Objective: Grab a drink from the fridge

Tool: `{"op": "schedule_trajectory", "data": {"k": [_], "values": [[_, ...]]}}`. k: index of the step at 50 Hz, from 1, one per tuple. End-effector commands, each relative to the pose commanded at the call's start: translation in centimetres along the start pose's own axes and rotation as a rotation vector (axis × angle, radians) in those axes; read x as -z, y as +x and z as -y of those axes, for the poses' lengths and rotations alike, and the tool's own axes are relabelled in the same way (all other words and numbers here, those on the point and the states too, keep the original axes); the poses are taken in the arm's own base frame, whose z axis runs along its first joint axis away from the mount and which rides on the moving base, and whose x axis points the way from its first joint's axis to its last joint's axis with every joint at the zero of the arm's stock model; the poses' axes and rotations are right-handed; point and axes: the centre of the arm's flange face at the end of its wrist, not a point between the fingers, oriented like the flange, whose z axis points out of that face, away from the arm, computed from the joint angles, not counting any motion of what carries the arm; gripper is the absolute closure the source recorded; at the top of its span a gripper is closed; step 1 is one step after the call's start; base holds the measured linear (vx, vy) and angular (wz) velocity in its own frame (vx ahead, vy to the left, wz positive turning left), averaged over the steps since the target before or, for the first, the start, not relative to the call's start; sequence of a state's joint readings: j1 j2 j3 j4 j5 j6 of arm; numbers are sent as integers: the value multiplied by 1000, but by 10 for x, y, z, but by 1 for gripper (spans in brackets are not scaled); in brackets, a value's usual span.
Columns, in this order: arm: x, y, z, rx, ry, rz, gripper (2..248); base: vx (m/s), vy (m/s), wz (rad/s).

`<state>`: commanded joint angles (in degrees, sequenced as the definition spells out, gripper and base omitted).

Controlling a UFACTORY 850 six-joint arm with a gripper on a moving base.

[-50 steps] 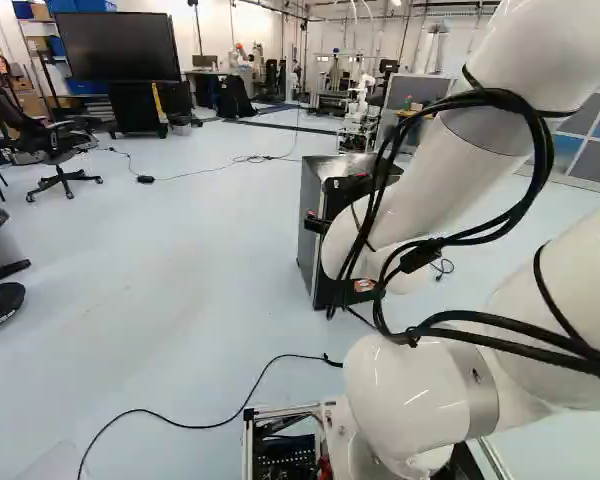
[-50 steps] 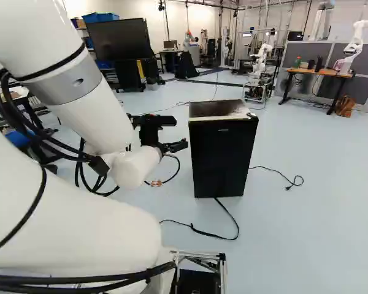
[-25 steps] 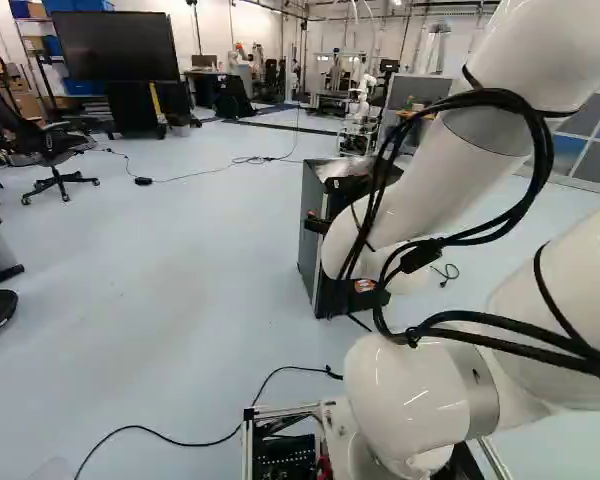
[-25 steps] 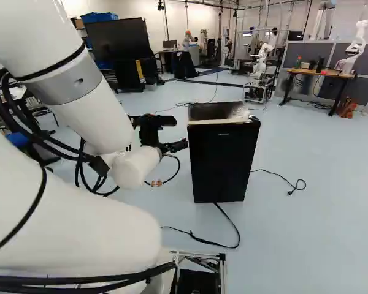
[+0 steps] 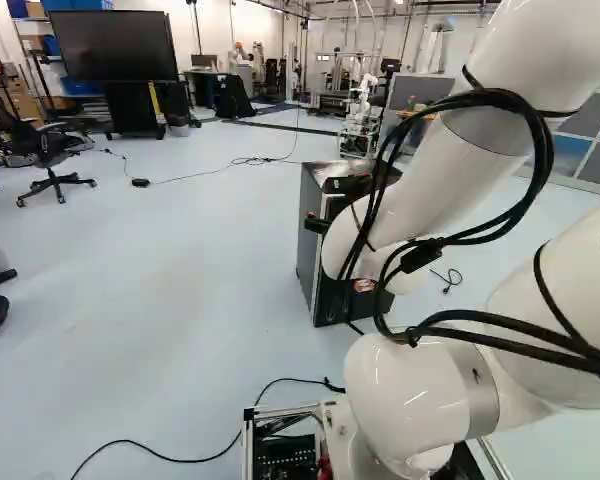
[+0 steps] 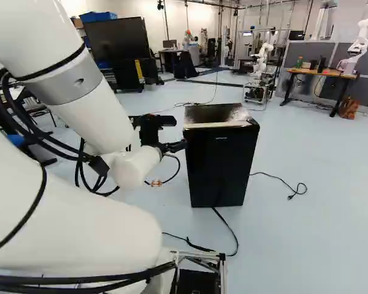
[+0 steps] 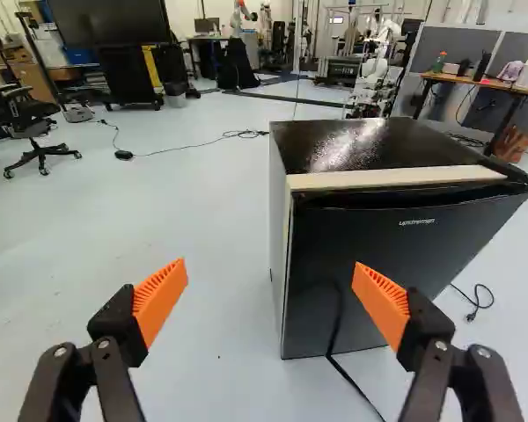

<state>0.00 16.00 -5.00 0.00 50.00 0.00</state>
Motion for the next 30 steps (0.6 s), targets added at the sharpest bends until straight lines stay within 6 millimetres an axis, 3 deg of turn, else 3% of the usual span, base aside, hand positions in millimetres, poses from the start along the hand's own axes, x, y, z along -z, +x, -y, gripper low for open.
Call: {"op": "schedule_trajectory", "data": {"k": [30], "values": [[0,0,6,-4,10,0,3,0,0,0]]}}
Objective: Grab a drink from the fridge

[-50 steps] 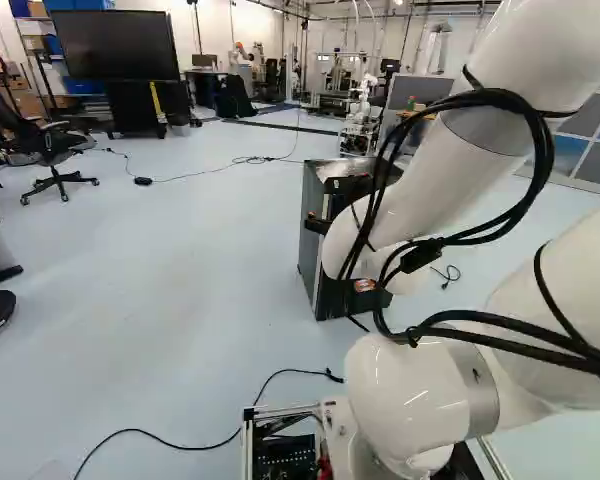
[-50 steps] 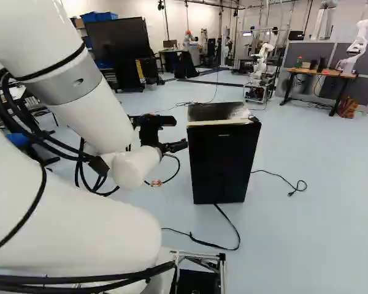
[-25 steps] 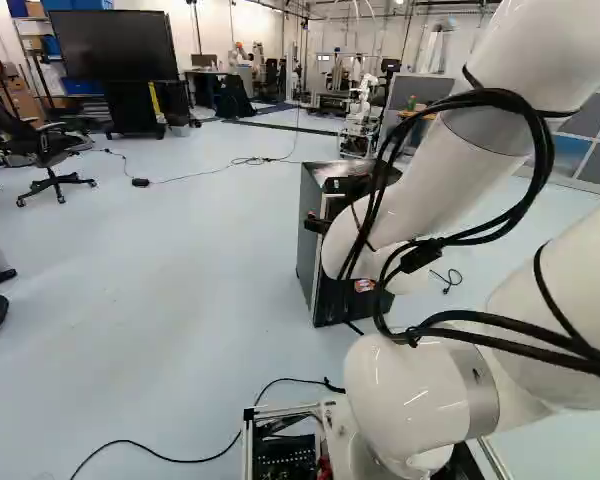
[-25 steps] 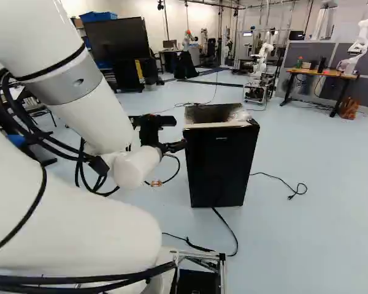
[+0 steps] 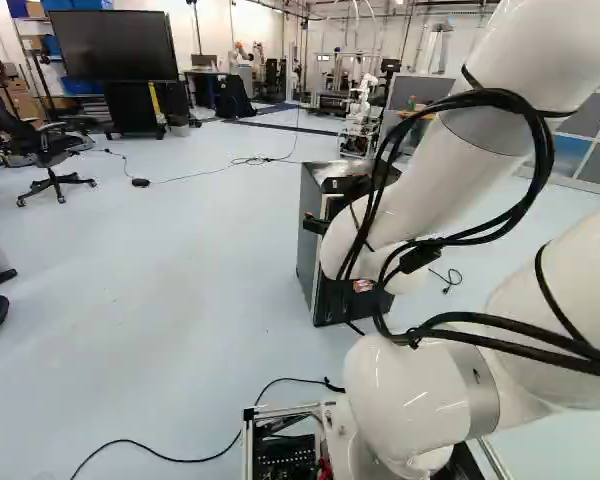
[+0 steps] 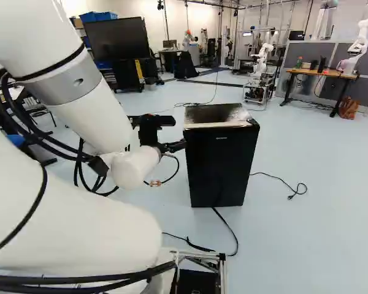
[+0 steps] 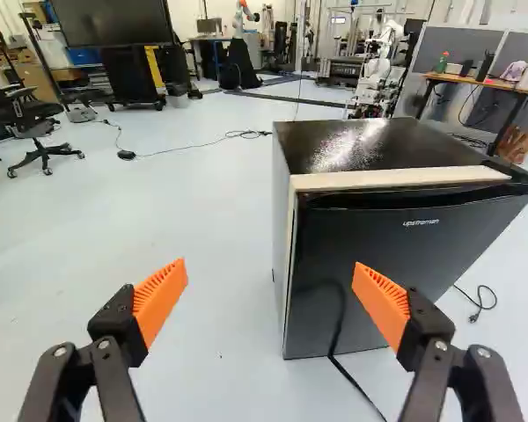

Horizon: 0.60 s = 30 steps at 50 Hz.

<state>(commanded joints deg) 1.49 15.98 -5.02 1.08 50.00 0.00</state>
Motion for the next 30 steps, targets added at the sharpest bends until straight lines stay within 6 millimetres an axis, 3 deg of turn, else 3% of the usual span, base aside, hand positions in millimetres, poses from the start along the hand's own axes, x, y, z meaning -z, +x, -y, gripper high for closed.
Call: {"op": "schedule_trajectory", "data": {"k": [30], "values": [[-11,-4,23,-58,-16,-3,3,0,0,0]]}}
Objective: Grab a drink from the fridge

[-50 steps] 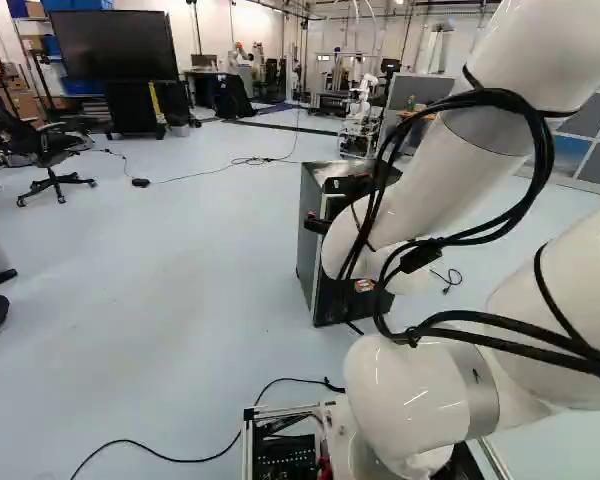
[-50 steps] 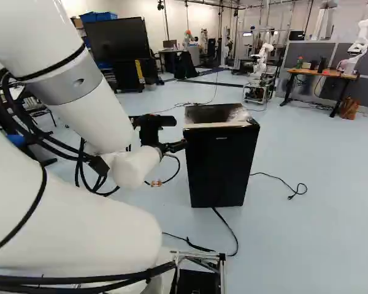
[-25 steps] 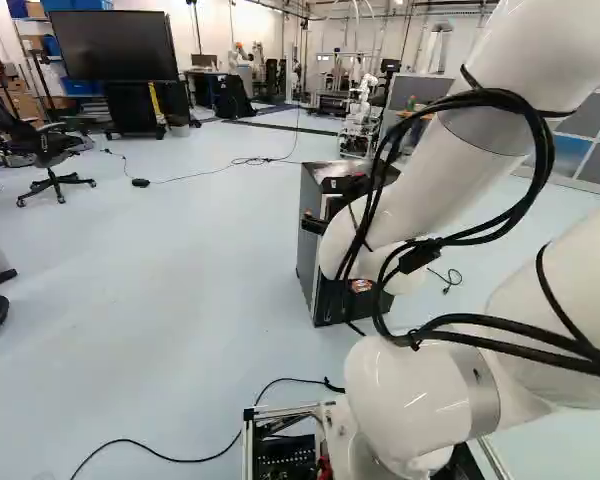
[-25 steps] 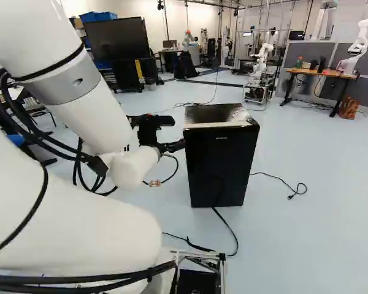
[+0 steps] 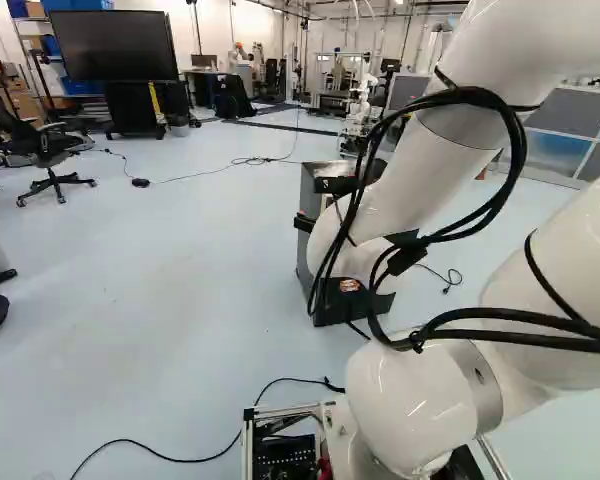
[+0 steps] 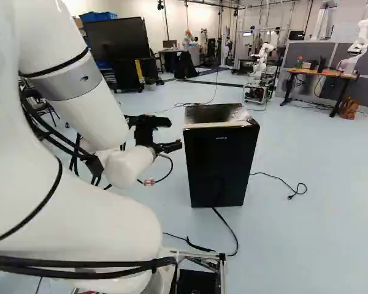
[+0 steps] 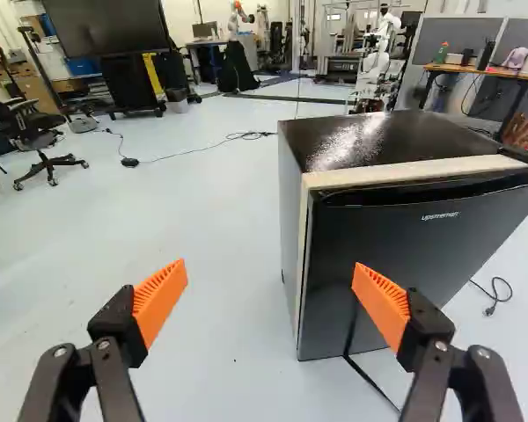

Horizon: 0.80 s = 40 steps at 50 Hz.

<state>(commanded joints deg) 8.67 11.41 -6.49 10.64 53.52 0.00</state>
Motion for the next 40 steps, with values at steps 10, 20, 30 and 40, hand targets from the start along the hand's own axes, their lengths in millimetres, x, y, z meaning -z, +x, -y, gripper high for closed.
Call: {"op": "schedule_trajectory", "data": {"k": [10,20,30,40], "values": [[-5,-4,7,-22,-22,-7,3,0,0,0],[-11,-8,14,-40,-49,-14,3,0,0,0],[-22,-10,22,-55,-81,-23,3,0,0,0],[-35,-13,30,-67,-117,-37,3,0,0,0]]}}
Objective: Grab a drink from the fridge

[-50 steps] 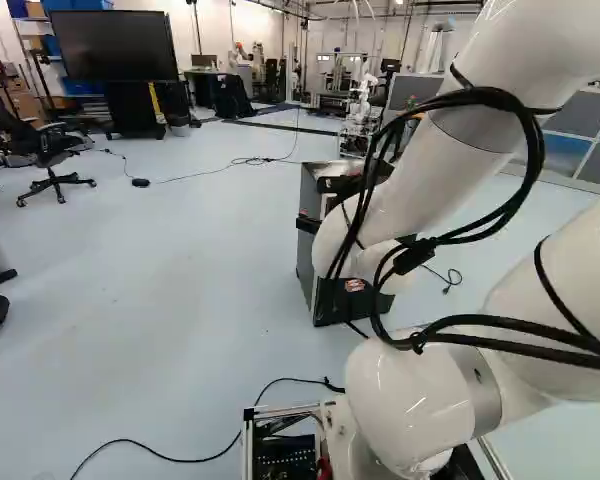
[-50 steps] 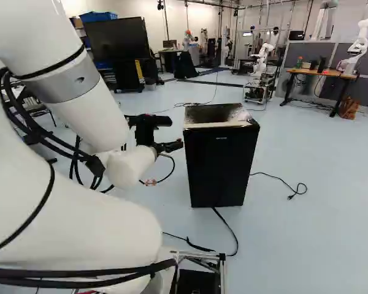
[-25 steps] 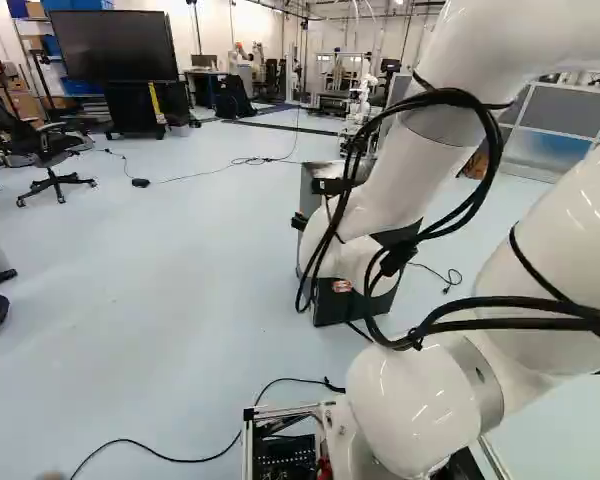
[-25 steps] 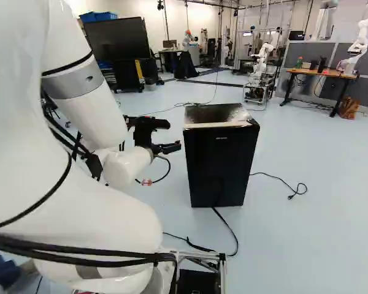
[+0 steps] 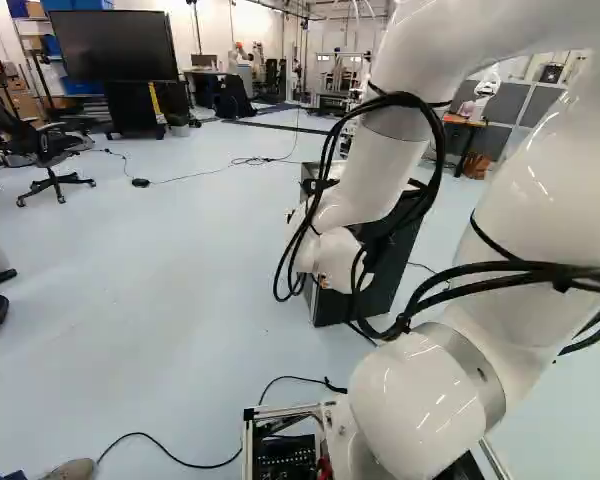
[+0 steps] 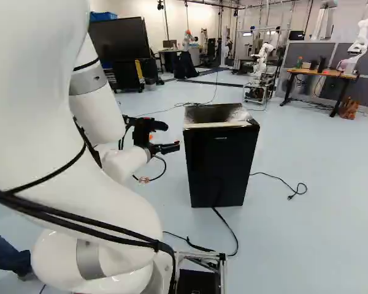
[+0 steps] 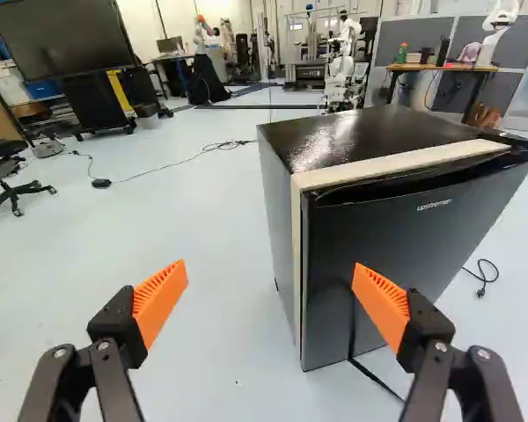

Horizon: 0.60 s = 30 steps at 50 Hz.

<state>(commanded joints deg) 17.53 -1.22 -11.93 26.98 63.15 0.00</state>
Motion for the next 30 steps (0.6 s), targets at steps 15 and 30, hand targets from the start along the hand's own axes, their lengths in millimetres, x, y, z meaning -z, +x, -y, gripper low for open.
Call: {"op": "schedule_trajectory", "data": {"k": [15,30], "values": [[-19,-6,15,-13,-61,-29,3,0,0,0],[-39,-12,29,-23,-131,-65,3,0,0,0]]}}
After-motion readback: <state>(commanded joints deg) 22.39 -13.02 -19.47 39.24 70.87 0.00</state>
